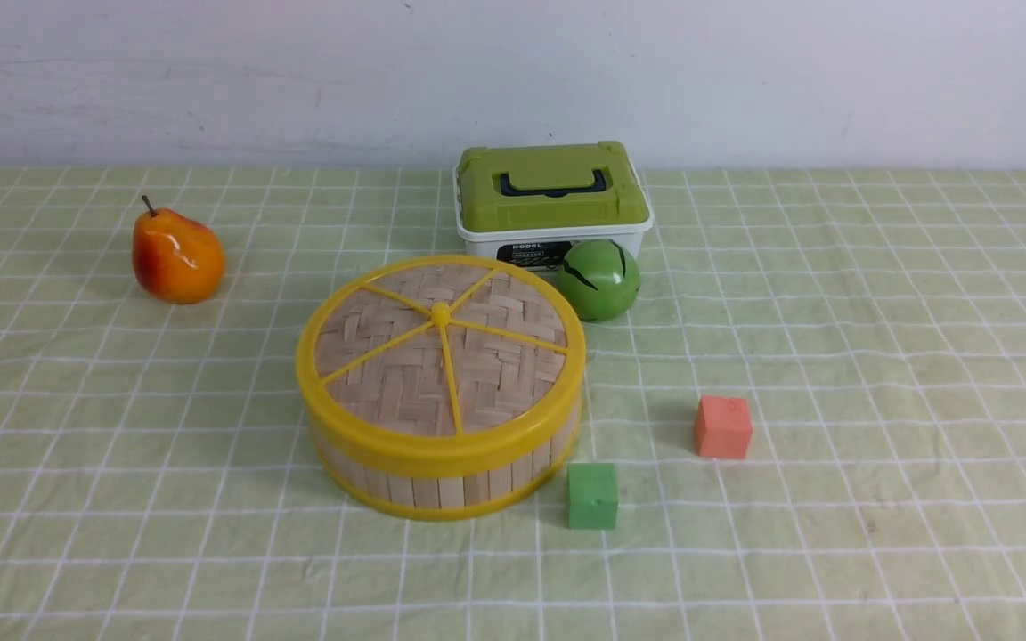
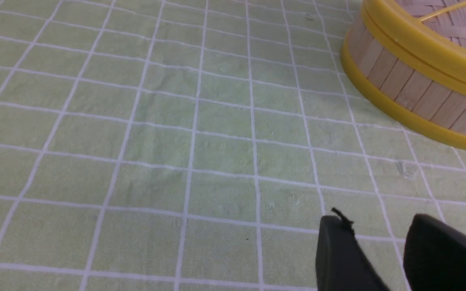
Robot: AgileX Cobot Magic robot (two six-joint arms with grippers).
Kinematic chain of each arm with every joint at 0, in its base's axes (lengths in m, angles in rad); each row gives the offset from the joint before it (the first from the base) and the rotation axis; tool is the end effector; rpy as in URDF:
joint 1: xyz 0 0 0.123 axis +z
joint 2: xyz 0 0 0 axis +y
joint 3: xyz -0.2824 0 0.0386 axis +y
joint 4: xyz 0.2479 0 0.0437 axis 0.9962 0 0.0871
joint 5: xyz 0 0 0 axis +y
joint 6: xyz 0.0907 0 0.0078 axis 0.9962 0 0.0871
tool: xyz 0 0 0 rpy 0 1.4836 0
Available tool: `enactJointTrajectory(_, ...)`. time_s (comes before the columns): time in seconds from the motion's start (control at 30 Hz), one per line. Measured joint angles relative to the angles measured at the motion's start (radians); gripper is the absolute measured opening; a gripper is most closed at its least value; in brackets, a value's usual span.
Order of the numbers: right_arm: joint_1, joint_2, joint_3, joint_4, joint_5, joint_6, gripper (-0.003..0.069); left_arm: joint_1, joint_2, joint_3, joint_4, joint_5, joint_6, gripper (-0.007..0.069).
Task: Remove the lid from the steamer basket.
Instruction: Use the left arm to lift the lid of the steamer
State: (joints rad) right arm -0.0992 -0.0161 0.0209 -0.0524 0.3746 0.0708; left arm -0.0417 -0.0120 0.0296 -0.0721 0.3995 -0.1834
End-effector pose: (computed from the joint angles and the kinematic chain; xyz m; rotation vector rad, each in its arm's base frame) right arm 0.0518 -0.0069 0.1733 0.1261 1.8588 -0.0713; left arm 0.0517 -0.0047 0.1680 -0.1790 1.8975 -0.2244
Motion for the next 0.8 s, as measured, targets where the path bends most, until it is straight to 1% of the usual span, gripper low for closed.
enactJointTrajectory(0.3, 0.000, 0.000, 0.000, 0.000, 0.000, 0.000, 0.0241, 0.000, 0.000, 0.000, 0.000, -0.002, 0.000, 0.0238)
enactJointTrajectory(0.5, 0.000, 0.000, 0.000, 0.000, 0.000, 0.000, 0.0241, 0.000, 0.000, 0.000, 0.000, -0.059, 0.000, 0.0238)
enactJointTrajectory(0.6, 0.000, 0.000, 0.000, 0.000, 0.000, 0.000, 0.0241, 0.000, 0.000, 0.000, 0.000, -0.127, 0.000, 0.0238)
enactJointTrajectory(0.8, 0.000, 0.000, 0.000, 0.000, 0.000, 0.000, 0.0241, 0.000, 0.000, 0.000, 0.000, -0.447, 0.000, 0.0238)
